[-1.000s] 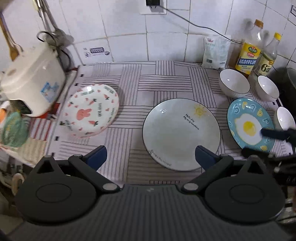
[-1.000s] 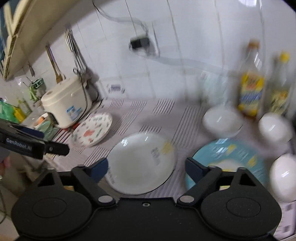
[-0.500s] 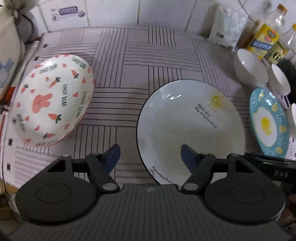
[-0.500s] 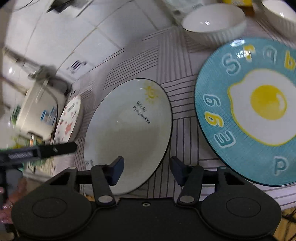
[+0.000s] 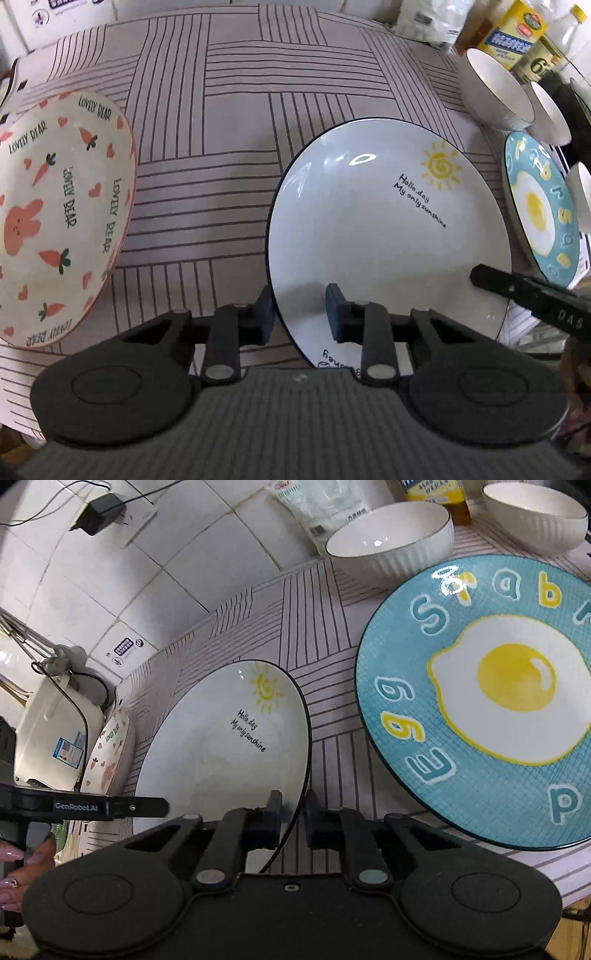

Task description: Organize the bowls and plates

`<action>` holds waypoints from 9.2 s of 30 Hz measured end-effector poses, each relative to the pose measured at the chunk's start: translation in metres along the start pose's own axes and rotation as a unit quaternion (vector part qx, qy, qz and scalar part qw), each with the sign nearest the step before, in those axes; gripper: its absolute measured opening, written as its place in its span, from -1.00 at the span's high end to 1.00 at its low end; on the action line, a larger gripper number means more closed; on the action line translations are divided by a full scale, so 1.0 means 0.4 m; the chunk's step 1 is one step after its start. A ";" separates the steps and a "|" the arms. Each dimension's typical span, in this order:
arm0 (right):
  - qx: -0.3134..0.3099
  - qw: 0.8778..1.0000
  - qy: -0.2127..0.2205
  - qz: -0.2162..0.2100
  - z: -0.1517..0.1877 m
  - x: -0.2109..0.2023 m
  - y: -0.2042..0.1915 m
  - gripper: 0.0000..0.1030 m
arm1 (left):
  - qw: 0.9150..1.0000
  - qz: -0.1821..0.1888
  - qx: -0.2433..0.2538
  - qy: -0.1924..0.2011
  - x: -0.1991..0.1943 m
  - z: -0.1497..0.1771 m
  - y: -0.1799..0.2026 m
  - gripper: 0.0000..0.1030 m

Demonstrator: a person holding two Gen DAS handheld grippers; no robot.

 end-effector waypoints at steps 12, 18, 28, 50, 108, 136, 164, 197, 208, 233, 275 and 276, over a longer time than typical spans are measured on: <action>-0.066 0.998 0.016 0.004 -0.058 -0.029 -0.072 0.66 | 1.000 0.004 0.017 -0.002 -0.044 -0.053 -0.019 0.41; -0.097 0.995 0.018 -0.020 -0.125 0.012 -0.088 0.63 | 0.999 -0.027 0.043 0.015 -0.068 -0.143 -0.038 0.39; -0.116 0.993 0.021 -0.017 -0.220 0.117 -0.122 0.60 | 0.997 -0.043 0.055 0.019 -0.026 -0.300 -0.081 0.39; -0.095 0.992 -0.020 0.078 -0.282 0.213 -0.135 0.49 | 0.995 -0.067 0.069 0.009 0.060 -0.349 -0.061 0.25; -0.093 0.986 0.064 0.124 -0.105 -0.419 0.248 -0.35 | 0.989 -0.012 0.144 0.043 -0.010 -0.117 0.573 -0.41; -0.017 0.993 0.046 0.104 -0.095 -0.307 0.341 0.51 | 0.991 0.003 0.133 0.010 0.152 -0.142 0.549 0.26; -0.002 0.998 0.018 0.060 -0.100 -0.328 0.309 0.59 | 0.996 0.011 0.089 0.022 0.080 -0.074 0.510 0.38; -0.105 0.990 -0.049 -0.074 -0.295 -0.205 -0.043 0.59 | 0.992 -0.031 -0.082 0.095 -0.215 -0.065 0.133 0.36; -0.109 0.986 -0.079 -0.102 -0.395 -0.023 -0.086 0.59 | 0.990 -0.038 -0.124 0.061 -0.137 -0.183 0.001 0.36; -0.147 0.983 -0.110 -0.018 -0.456 0.183 -0.120 0.59 | 0.984 -0.072 -0.163 -0.024 0.023 -0.317 -0.074 0.36; -0.284 0.957 -0.055 0.015 -0.337 -0.038 -0.305 0.21 | 0.979 -0.085 -0.156 0.103 -0.261 -0.122 -0.067 0.39; -0.278 0.959 -0.054 0.015 -0.337 -0.047 -0.312 0.21 | 0.979 -0.086 -0.151 0.110 -0.285 -0.108 -0.066 0.39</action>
Point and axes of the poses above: each gripper's, at about its wrist camera, not at the fingertips, and x roughly the way its jaws point, y to its right, z to its underside, the point moved 1 cm from there along x, roughly the way its jaws point, and after that the axes turned 1 degree about -x, right-handed, at the moved point
